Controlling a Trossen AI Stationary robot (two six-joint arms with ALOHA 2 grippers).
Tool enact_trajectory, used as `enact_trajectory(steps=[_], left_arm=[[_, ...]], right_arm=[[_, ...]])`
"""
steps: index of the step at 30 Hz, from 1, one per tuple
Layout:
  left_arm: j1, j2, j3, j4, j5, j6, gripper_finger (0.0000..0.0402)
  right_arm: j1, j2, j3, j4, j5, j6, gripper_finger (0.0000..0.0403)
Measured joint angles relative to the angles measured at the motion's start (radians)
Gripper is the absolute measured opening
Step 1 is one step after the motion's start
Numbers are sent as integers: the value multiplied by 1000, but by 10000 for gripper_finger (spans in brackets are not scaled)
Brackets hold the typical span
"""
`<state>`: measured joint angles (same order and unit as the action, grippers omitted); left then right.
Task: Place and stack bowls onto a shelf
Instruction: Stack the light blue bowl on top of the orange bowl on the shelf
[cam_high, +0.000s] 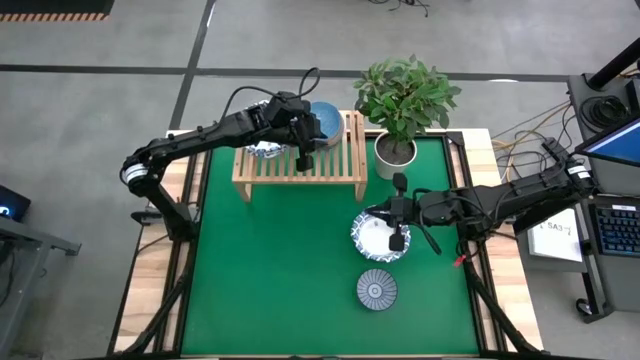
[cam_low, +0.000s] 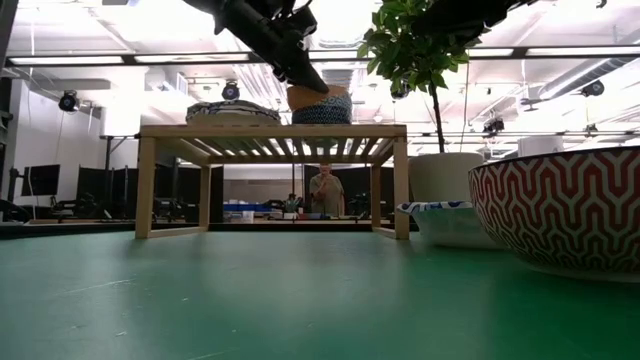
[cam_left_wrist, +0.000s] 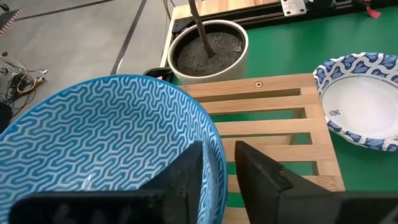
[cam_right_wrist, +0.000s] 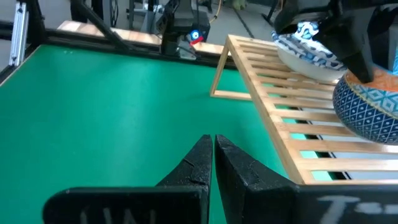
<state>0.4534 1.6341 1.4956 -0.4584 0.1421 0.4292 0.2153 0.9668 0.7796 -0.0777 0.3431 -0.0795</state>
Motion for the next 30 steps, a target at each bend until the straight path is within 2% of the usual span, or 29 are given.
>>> enact_trajectory(steps=[7, 16, 22, 26, 30], left_arm=[[0, -6, 0, 0, 0, 0, 113], [0, -82, 28, -28, 0, -22, 123], [0, -165, 28, -71, 0, -83, 123], [0, -231, 6, -123, 0, -129, 123], [0, -318, -98, -94, 0, -154, 123]], right_arm=[[-3, 0, 0, 65, 128, 0, 9], [-76, 13, 0, 142, 130, 15, 9], [-137, 78, 3, 262, 102, -30, 9], [-179, 131, 67, 262, 102, -42, 9], [-213, 202, 182, 176, 94, -105, 9]])
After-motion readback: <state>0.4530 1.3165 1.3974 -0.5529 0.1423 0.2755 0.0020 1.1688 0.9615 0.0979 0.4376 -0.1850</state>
